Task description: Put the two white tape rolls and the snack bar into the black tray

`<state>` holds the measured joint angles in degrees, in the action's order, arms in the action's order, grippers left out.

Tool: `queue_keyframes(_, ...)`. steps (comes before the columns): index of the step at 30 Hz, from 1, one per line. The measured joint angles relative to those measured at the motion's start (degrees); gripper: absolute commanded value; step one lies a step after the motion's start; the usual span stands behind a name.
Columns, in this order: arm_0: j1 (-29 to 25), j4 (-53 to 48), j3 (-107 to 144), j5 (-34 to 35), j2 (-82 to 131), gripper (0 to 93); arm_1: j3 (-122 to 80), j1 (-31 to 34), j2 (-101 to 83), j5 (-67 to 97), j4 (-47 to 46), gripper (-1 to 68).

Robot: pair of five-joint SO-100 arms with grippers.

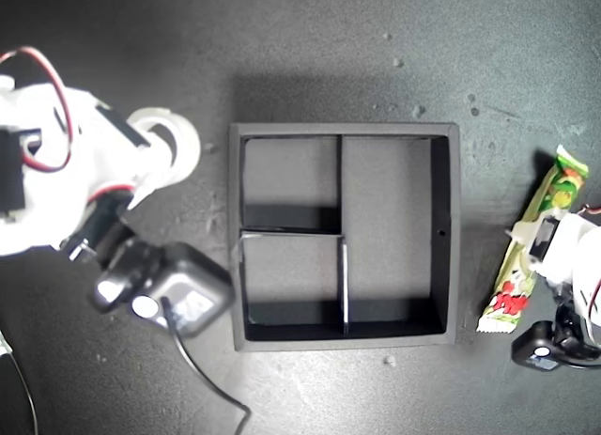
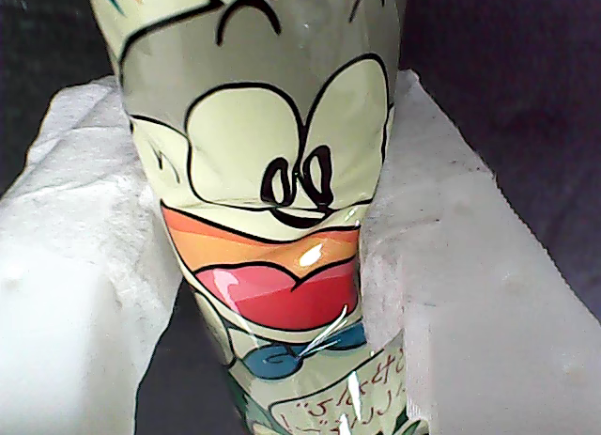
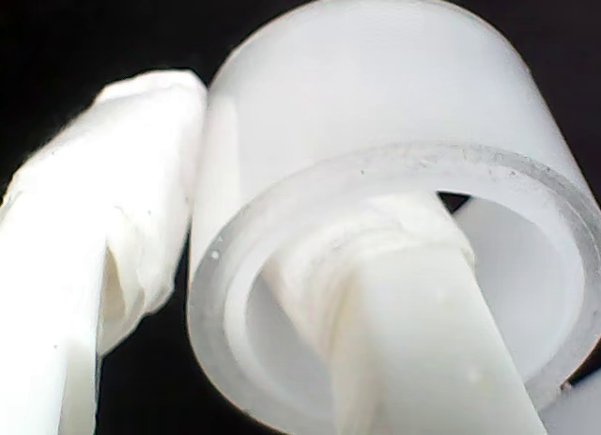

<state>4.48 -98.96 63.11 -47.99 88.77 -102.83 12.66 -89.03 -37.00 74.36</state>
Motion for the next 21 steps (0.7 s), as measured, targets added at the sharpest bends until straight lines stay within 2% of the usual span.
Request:
queue_keyframes(4, -1.76, -4.31, -15.56, 0.35, -10.63, 0.1, 14.33, 1.67, 0.00, 2.46, 14.68, 1.4)
queue_keyframes(7, -2.11, -4.83, -19.51, 0.35, -14.41, 0.1, 25.93, 2.20, 0.00, 4.66, 22.32, 2.6)
queue_keyframes(14, -4.92, -4.83, -29.44, 0.00, -25.31, 0.1, 45.53, 1.67, 7.12, 11.16, 20.74, 3.7)
queue_keyframes(21, -6.15, -5.01, -39.11, -1.23, -35.68, 0.0, 74.09, -1.85, 33.93, 16.44, 15.82, 3.8)
